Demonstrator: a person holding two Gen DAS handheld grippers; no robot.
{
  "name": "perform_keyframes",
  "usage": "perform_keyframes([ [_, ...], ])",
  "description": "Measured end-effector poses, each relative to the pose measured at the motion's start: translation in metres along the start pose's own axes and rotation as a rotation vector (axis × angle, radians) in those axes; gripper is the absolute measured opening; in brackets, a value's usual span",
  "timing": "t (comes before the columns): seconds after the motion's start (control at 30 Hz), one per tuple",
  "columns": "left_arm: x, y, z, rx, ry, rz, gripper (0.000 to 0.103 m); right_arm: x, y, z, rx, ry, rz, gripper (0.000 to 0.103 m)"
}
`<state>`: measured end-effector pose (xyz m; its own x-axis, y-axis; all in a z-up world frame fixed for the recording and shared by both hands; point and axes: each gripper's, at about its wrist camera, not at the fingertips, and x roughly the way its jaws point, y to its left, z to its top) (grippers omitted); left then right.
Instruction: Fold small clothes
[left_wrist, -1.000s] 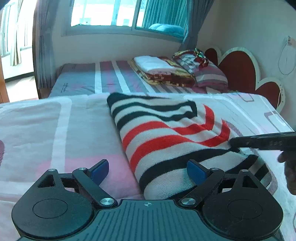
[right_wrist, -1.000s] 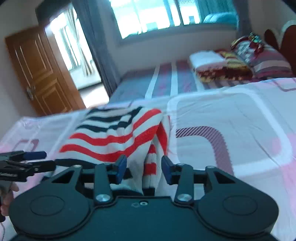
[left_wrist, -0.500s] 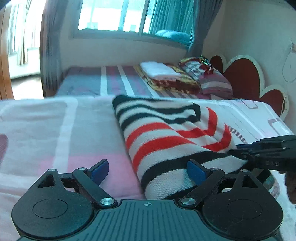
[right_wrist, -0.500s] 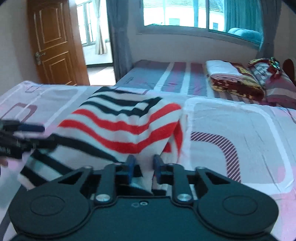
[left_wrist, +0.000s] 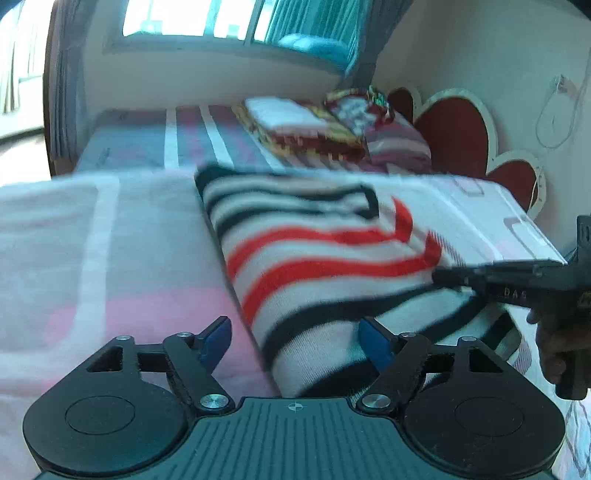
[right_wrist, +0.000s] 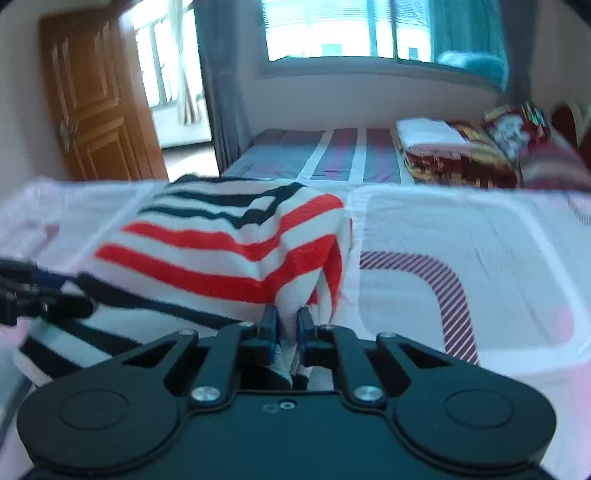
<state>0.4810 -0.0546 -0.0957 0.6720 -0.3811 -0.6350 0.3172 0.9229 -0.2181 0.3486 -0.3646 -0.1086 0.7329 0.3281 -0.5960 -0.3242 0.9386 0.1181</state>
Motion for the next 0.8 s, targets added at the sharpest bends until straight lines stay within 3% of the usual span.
perform_keyframes([
  [0.07, -0.008, 0.006, 0.01, -0.004, -0.037, 0.029, 0.076, -0.004, -0.001, 0.006, -0.003, 0.02, 0.001, 0.014],
  [0.1, -0.008, 0.012, 0.014, -0.025, -0.046, 0.024, 0.076, -0.009, -0.003, 0.011, 0.011, 0.009, -0.006, 0.022],
  [0.2, 0.004, 0.025, 0.026, -0.056, -0.044, 0.04, 0.076, -0.02, 0.003, 0.025, -0.029, -0.077, -0.021, 0.026],
  [0.33, 0.022, 0.032, 0.029, -0.104, -0.017, 0.028, 0.076, 0.009, 0.011, 0.041, -0.044, -0.005, -0.051, 0.027],
  [0.4, 0.031, 0.032, 0.028, -0.113, -0.001, 0.037, 0.076, 0.027, 0.012, 0.045, -0.048, 0.021, -0.093, 0.037],
  [0.43, 0.035, 0.033, 0.026, -0.118, 0.012, 0.038, 0.076, 0.034, 0.011, 0.046, -0.047, 0.03, -0.098, 0.036],
  [0.53, 0.041, 0.033, 0.025, -0.13, 0.034, 0.033, 0.076, 0.04, 0.004, 0.046, -0.042, 0.021, -0.049, 0.012],
  [0.67, 0.047, 0.028, 0.029, -0.079, 0.049, 0.042, 0.076, 0.045, -0.007, 0.039, -0.029, 0.019, -0.04, 0.014],
  [0.8, 0.043, 0.019, 0.033, -0.026, 0.049, 0.071, 0.076, 0.03, -0.001, 0.045, 0.0, -0.013, -0.056, 0.029],
])
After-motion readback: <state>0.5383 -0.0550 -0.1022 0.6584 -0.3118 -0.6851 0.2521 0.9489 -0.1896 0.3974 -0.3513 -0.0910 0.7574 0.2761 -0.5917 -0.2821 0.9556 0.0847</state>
